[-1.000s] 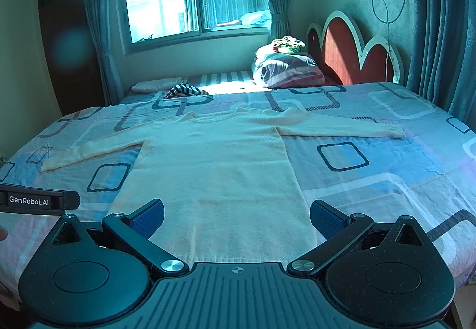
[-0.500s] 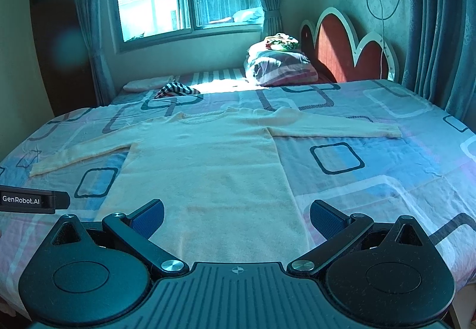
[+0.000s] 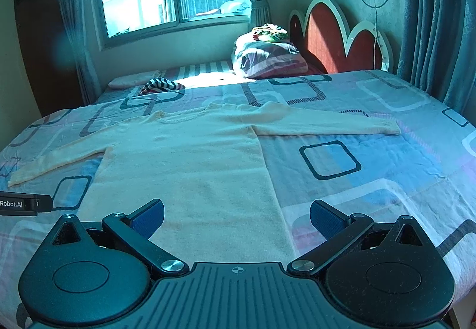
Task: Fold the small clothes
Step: 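Move the right tool to the sweater sleeve cuff and grasp it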
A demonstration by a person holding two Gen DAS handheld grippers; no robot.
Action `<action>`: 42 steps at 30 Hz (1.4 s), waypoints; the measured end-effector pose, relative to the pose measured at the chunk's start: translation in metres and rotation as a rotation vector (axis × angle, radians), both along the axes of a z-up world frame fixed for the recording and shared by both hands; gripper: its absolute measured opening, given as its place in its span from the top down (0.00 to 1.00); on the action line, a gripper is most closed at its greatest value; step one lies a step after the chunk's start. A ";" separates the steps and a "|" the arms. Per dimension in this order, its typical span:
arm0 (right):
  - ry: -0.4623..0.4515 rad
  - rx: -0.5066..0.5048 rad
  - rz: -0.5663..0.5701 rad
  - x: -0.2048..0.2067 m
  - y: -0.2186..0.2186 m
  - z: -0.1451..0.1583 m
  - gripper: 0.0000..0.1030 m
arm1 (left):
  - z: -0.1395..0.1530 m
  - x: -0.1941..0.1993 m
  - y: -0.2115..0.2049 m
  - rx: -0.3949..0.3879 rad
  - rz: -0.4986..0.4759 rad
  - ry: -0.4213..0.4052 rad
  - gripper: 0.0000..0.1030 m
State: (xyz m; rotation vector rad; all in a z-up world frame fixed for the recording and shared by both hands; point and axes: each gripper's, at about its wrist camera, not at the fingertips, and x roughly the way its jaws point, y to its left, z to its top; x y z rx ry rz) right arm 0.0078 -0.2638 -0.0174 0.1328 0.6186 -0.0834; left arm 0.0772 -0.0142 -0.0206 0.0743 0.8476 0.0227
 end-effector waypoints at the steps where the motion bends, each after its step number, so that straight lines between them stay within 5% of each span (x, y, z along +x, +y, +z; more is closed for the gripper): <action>1: 0.004 -0.001 -0.003 0.005 -0.003 -0.001 0.00 | -0.001 0.004 -0.001 -0.001 0.001 0.003 0.01; 18: 0.083 0.042 -0.091 0.110 -0.103 -0.035 0.00 | -0.030 0.101 -0.038 -0.036 0.042 0.055 0.01; 38: 0.159 0.175 -0.410 0.235 -0.291 -0.125 0.01 | -0.083 0.222 -0.080 0.014 0.094 0.033 0.03; 40: 0.171 0.218 -0.432 0.242 -0.305 -0.133 0.19 | -0.087 0.230 -0.081 0.017 0.095 0.039 0.03; 42: 0.182 0.273 -0.457 0.247 -0.318 -0.140 0.24 | -0.090 0.236 -0.083 0.024 0.095 0.045 0.04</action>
